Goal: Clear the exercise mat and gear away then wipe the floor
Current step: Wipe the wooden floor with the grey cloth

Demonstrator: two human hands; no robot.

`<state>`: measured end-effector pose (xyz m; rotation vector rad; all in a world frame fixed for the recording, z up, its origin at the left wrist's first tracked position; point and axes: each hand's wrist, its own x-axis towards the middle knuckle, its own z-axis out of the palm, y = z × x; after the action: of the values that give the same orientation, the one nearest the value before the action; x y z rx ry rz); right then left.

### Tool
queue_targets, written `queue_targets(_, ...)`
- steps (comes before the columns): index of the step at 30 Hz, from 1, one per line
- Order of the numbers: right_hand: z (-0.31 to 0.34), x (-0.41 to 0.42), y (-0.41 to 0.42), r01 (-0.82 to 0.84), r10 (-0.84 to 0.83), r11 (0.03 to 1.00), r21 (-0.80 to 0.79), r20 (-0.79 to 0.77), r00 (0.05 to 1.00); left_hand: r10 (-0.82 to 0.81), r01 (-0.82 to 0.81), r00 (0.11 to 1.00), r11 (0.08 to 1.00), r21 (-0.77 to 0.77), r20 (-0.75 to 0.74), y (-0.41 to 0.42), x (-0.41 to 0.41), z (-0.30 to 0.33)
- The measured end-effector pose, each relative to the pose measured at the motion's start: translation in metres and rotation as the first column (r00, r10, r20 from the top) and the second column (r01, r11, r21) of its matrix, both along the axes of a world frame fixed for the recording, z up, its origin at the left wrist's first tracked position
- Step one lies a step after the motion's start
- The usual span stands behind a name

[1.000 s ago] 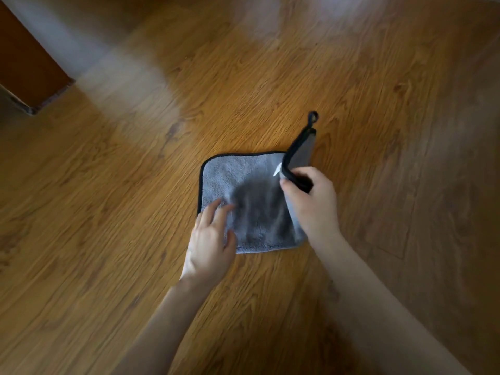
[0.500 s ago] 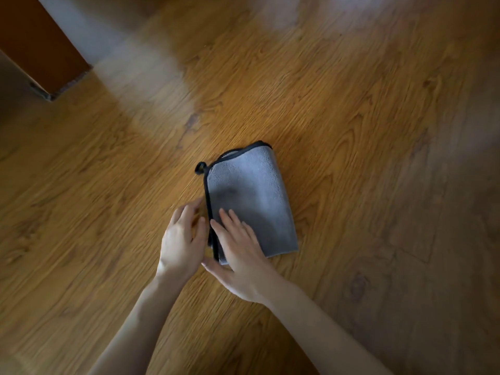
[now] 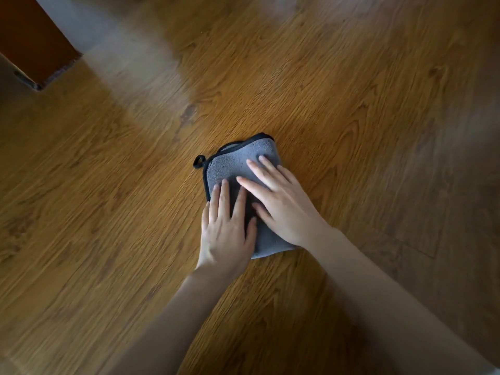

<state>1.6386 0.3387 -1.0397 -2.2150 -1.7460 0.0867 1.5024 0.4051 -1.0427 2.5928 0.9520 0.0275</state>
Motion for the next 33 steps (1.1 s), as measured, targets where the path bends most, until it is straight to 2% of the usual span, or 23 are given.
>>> queue_targets(3, -0.014, 0.009, -0.002, 0.083, -0.086, 0.978, -0.192, -0.008, 0.996, -0.04, 0.05, 0.993, 0.994, 0.093, -0.107, 0.004, 0.003, -0.015)
queue_targets(5, -0.019, 0.01, -0.001, 0.128, -0.143, 0.968, -0.215, -0.054, 0.988, -0.081, 0.091, 0.991, 0.992, 0.085, -0.11, 0.013, 0.004, -0.019)
queue_targets(9, -0.018, 0.005, 0.004, 0.183, -0.196, 0.977, -0.11, -0.124, 0.973, -0.106, 0.108, 0.992, 0.994, 0.034, -0.073, 0.023, 0.002, -0.016)
queue_targets(12, -0.014, 0.002, -0.005, 0.317, -0.299, 0.945, 0.079, -0.177, 0.938, 0.04, -0.037, 0.999, 0.989, -0.145, 0.017, 0.025, -0.001, -0.005)
queue_targets(14, -0.009, -0.002, -0.014, 0.466, -0.422, 0.875, 0.128, -0.268, 0.866, 0.159, -0.138, 0.985, 0.957, -0.254, 0.067, 0.026, -0.003, 0.002)
queue_targets(17, -0.003, -0.008, -0.022, 0.625, -0.565, 0.78, -0.046, -0.482, 0.67, 0.12, -0.096, 0.99, 0.962, -0.256, 0.08, 0.023, -0.008, 0.008)
queue_targets(24, 0.01, -0.026, -0.006, 0.659, -0.644, 0.684, -0.313, -0.683, 0.345, -0.021, 0.021, 1.0, 0.974, -0.225, 0.0, 0.014, -0.018, 0.015)
queue_targets(26, 0.014, -0.019, -0.004, 0.638, -0.611, 0.692, -0.338, -0.744, 0.27, -0.06, 0.059, 0.998, 0.987, -0.147, -0.003, 0.018, -0.021, 0.017)
queue_targets(27, 0.019, -0.014, -0.005, 0.613, -0.594, 0.714, -0.338, -0.757, 0.274, -0.088, 0.09, 0.996, 0.994, -0.07, 0.023, 0.022, -0.021, 0.019)
queue_targets(29, 0.032, -0.005, -0.006, 0.542, -0.537, 0.785, -0.3, -0.766, 0.353, -0.173, 0.162, 0.978, 0.982, 0.1, 0.116, 0.032, -0.016, 0.026)
queue_targets(31, 0.053, 0.002, -0.006, 0.454, -0.435, 0.868, -0.199, -0.745, 0.506, -0.306, 0.254, 0.931, 0.935, 0.245, 0.201, 0.043, -0.005, 0.039)
queue_targets(33, 0.074, 0.007, -0.007, 0.329, -0.294, 0.941, -0.072, -0.655, 0.696, -0.438, 0.333, 0.87, 0.861, 0.383, 0.227, 0.049, 0.008, 0.057)
